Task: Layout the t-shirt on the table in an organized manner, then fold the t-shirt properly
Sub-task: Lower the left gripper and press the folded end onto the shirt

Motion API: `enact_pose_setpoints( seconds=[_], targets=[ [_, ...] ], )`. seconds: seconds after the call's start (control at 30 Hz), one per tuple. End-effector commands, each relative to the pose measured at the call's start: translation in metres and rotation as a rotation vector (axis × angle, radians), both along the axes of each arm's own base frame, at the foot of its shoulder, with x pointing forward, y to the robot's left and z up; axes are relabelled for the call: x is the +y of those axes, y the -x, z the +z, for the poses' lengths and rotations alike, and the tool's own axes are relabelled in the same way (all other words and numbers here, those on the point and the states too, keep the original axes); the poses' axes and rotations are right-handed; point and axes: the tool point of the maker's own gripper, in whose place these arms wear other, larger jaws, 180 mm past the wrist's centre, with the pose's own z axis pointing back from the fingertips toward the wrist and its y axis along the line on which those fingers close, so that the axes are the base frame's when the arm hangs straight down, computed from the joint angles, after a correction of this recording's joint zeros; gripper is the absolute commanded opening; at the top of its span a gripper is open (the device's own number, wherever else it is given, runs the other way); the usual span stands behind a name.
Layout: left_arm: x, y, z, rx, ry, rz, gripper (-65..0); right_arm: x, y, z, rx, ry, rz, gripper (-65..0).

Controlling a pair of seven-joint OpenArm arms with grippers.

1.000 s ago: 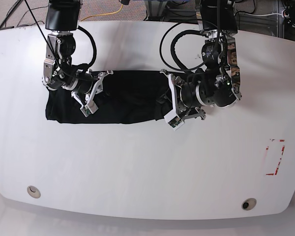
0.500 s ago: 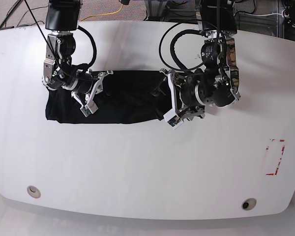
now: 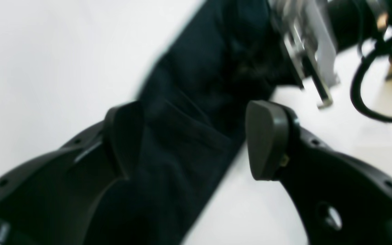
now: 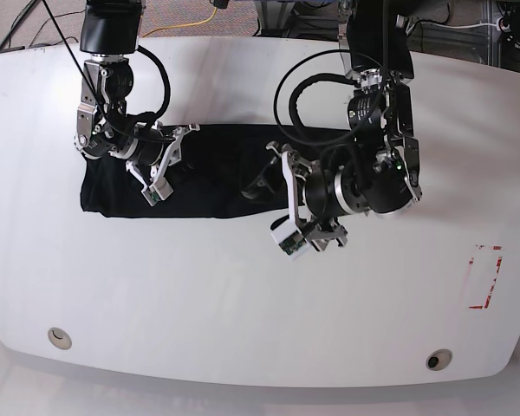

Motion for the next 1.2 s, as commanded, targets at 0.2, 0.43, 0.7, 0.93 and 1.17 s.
enact_pose_setpoints(
  seconds=[0.2, 0.43, 0.7, 0.93, 1.17],
  targets=[
    [0.078, -0.032, 0.0, -0.102, -0.208, 0.133, -33.5, -0.01, -0.001, -0.002, 0.013, 0.055, 0.003, -58.2],
    [0.134, -0.025, -0.023, -0.124, -0.357, 0.181, -47.9, -0.01, -0.002, -0.001, 0.009, 0.053, 0.001, -58.2],
    [0.153, -0.004, -0.05, -0.111, -0.395, 0.178, -64.9, -0.009, -0.002, 0.0, 0.009, 0.048, 0.001, -58.2],
    [0.146, 0.005, -0.065, -0.078, -0.416, 0.145, -65.0, -0.009, -0.002, 0.0, 0.009, 0.048, 0.001, -58.2],
    [0.123, 0.015, -0.095, -0.017, -0.394, 0.076, -65.0, -0.009, -0.002, 0.0, 0.007, 0.049, 0.002, -58.2]
  ],
)
